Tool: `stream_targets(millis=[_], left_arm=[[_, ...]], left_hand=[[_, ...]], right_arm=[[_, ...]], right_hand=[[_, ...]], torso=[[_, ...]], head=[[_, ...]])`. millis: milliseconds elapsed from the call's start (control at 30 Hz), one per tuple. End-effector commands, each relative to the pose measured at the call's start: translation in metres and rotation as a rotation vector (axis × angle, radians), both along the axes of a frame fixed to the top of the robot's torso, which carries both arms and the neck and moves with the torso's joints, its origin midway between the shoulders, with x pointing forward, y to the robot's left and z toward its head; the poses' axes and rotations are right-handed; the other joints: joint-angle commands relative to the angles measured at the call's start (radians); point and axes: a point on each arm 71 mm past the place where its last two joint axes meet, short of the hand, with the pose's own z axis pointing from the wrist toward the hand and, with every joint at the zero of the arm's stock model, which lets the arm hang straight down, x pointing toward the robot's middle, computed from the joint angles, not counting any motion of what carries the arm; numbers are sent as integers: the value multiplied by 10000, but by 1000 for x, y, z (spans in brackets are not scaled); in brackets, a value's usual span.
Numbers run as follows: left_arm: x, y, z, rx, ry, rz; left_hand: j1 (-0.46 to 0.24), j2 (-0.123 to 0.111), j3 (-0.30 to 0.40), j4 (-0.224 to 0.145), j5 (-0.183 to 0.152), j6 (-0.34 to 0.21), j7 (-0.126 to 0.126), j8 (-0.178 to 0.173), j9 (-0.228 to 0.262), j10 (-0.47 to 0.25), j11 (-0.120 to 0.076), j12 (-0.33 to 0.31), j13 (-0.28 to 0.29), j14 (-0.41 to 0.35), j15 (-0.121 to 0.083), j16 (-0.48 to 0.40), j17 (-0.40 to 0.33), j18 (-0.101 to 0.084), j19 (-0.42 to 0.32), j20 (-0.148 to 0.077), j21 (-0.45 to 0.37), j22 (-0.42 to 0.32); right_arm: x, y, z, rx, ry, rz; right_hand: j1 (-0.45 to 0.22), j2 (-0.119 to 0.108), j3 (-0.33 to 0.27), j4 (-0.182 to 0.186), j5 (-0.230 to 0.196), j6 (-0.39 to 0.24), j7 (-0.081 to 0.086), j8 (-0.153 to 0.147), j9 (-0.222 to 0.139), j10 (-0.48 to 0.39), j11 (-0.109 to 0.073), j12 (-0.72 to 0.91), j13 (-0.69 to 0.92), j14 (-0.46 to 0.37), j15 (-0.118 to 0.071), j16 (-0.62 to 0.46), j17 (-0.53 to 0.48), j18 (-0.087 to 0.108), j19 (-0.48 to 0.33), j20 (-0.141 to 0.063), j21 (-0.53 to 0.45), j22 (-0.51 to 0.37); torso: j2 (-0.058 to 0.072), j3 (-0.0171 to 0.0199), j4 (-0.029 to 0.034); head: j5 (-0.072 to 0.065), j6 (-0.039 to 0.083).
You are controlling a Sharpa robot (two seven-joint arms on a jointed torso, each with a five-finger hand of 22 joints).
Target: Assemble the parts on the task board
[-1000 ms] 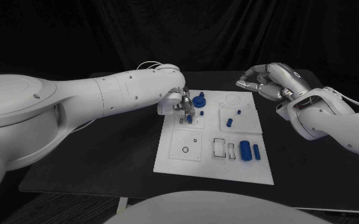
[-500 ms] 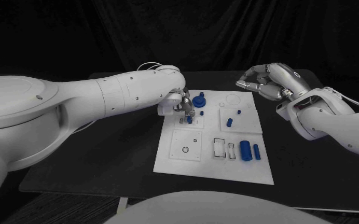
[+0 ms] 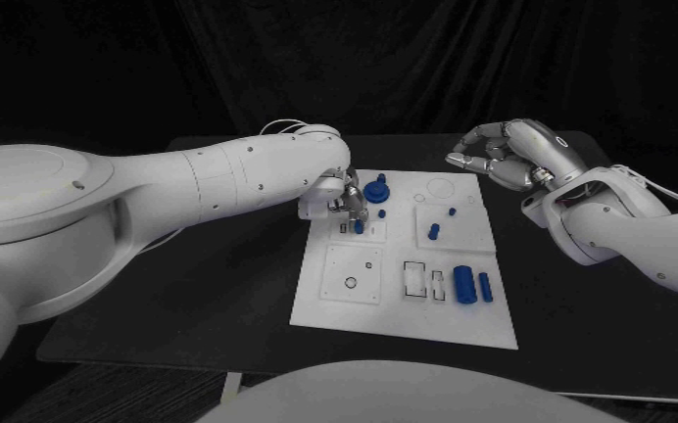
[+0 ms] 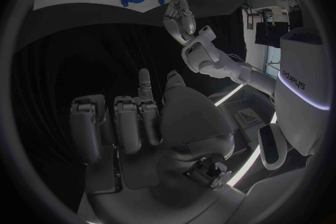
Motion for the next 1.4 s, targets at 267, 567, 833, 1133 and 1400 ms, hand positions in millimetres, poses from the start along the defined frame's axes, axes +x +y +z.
stream_targets(millis=[267,567,833,1133,1400], left_arm=[[-3,-4,-2,-159,194,-191],[-2,-2,-3,-86,251,-174],[-2,-1,-4,-2,302,-151],[-2,0,-4,27,312,-127],[-2,-1,-4,1,298,-137]], left_hand=[[-126,-53,-106,167,-564,-88,-18,-150,-11,1043,-58,26,2628,1039,-79,26,2634,25,99,-59,-96,1234],[-494,-145,-608,703,-1268,-98,43,-317,-57,1043,-5,26,2628,1039,-35,26,2634,33,86,-22,-146,1219],[-569,-181,-823,894,-1520,-90,59,-386,-76,1043,9,26,2628,1039,-26,26,2634,39,78,-12,-173,1207],[-415,-180,-834,840,-1463,-85,41,-410,-76,1043,-3,26,2628,1039,-29,26,2634,41,78,-12,-181,1208],[-149,-161,-854,735,-1083,32,-13,-338,27,1043,-46,26,2628,1039,-64,26,2634,44,83,-39,-195,1214]], right_arm=[[0,-1,-1,17,5,-131],[0,-1,-2,15,2,-133],[0,-1,-3,10,11,-133],[0,-2,-3,6,23,-136],[0,-1,-4,5,23,-132]], right_hand=[[102,27,9,-48,44,83,-11,-13,-15,1041,-89,26,2635,1039,-57,25,2635,-61,1003,-50,-20,2613],[120,22,3,-47,43,84,-10,-16,-18,1041,-89,26,2635,1039,-58,25,2635,-63,1007,-51,-15,2616],[122,19,-2,-43,41,85,-9,-17,-19,1041,-89,26,2635,1039,-58,25,2635,-63,1007,-52,-16,2615],[123,15,-10,-35,37,86,-8,-19,-21,1041,-89,26,2635,1039,-58,25,2635,-64,1009,-52,-13,2617],[123,15,-10,-35,37,86,-8,-19,-21,1041,-89,26,2635,1039,-58,25,2635,-64,1009,-52,-13,2617]], torso=[[0,-2,-2],[-1,1,-3],[-3,3,-1],[-5,0,-8],[-3,1,1]], head=[[12,-2],[4,-2],[7,-2],[40,-2],[28,-2]])
